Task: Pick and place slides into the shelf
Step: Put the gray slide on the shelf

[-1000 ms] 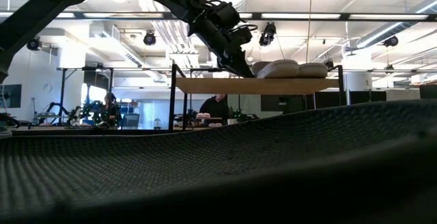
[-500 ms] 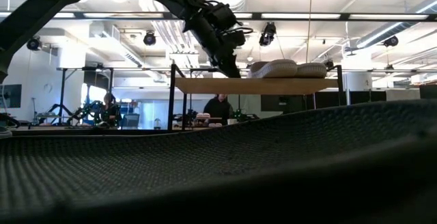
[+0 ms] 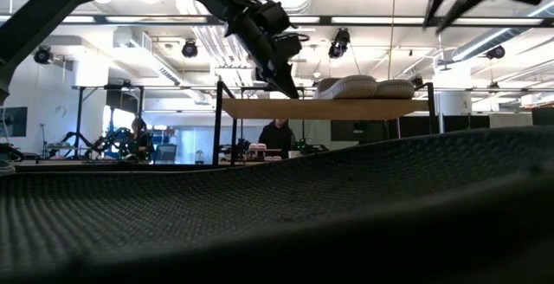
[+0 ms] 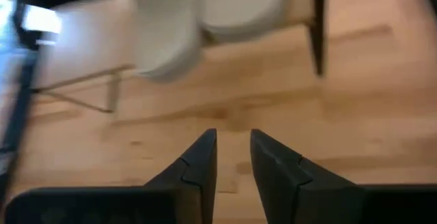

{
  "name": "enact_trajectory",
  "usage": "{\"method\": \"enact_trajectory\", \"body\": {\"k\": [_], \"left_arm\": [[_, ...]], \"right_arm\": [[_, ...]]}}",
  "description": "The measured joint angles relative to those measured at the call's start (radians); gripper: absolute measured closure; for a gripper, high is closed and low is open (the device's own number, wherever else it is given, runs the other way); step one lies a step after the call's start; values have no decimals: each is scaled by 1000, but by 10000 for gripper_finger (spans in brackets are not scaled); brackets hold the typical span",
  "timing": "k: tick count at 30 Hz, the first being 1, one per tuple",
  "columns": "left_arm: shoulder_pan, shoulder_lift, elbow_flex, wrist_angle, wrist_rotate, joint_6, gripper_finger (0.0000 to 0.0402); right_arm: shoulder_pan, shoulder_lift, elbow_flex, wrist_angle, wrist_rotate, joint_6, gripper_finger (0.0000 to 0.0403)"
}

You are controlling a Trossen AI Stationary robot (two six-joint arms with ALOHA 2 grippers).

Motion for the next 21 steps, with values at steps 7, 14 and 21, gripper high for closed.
{"method": "enact_trajectory", "body": {"k": [7, 14, 21], "left_arm": [[8, -63, 0, -62, 210, -52, 389], [-58, -87, -4, -97, 259, -51, 389], [-151, -88, -26, -104, 260, -51, 389]], "right_arm": [[-252, -17, -5, 75, -81, -295, 369], [-440, -8, -32, 247, -260, -634, 394], [-528, 1, -39, 297, -223, -704, 394]]}}
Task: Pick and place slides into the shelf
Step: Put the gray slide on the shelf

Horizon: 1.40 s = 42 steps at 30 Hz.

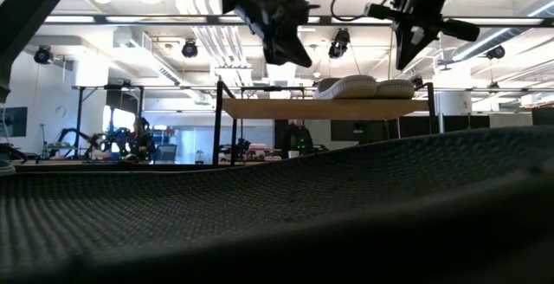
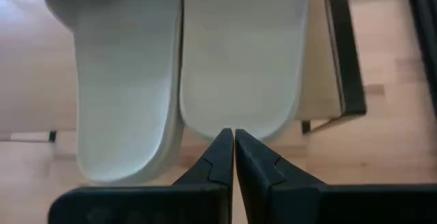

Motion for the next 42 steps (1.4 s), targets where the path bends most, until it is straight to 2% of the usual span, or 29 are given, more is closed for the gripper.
{"method": "enact_trajectory", "body": {"k": [9, 14, 18, 29, 33, 42], "left_arm": [[-139, 1, -55, 145, -17, -53, 389], [-194, 11, -55, 298, -185, -52, 389], [-196, 31, -55, 356, -220, -72, 389], [-202, 79, -63, 374, -195, -107, 389], [-207, 115, -64, 425, -261, -109, 389], [-194, 173, -62, 490, -338, -105, 389]], "right_arm": [[-7, -6, 0, 0, -19, -36, 394], [-7, -6, -7, -1, -19, -38, 394], [-7, -6, -25, -1, -19, -34, 394], [-41, -6, -37, -1, -1, -46, 394], [-49, -6, -35, 0, -1, -54, 394], [-48, -6, -35, 0, -12, -64, 394]]}}
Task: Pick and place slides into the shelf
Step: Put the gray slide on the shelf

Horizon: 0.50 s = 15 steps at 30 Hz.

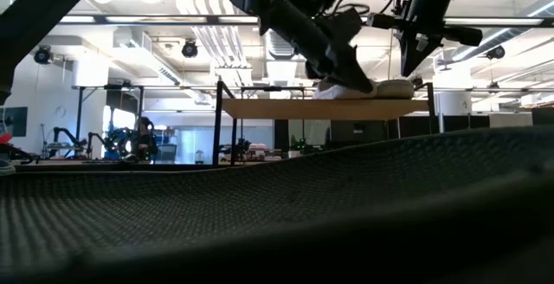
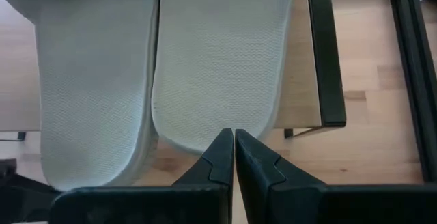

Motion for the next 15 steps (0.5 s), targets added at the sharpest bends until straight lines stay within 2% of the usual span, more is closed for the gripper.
{"method": "enact_trajectory", "body": {"k": [6, 10, 13, 15], "left_arm": [[22, 4, 1, 14, -13, 0, 389], [31, 1, 1, 26, -68, 0, 389], [37, -1, 1, 23, -55, 0, 389], [38, -5, 1, 14, -10, -1, 389]], "right_arm": [[0, 0, 0, 0, -7, -12, 394], [0, 0, 1, 0, -7, -16, 394], [0, 0, 1, -1, -7, -19, 394], [0, 0, 1, 0, -7, -24, 394]]}}
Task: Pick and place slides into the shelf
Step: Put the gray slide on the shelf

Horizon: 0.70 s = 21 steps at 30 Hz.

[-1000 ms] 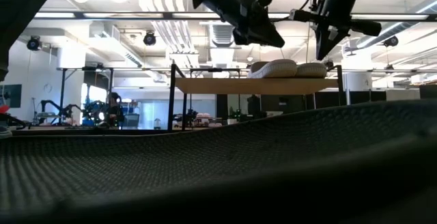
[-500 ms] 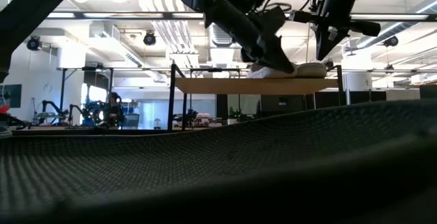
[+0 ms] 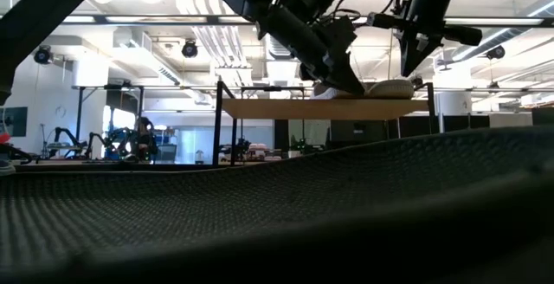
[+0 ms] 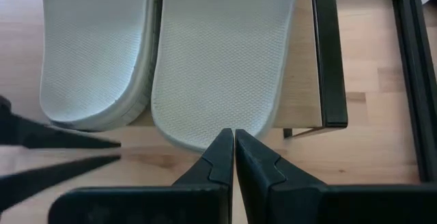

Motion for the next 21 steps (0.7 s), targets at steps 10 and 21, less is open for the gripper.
{"method": "enact_trajectory", "body": {"k": [10, 21], "left_arm": [[-36, -129, 0, -121, 76, -96, 389], [182, -209, -15, -177, -210, -161, 389]], "right_arm": [[0, -48, 0, -5, 0, -25, 394], [0, -137, -2, -9, 38, -29, 394]]}}
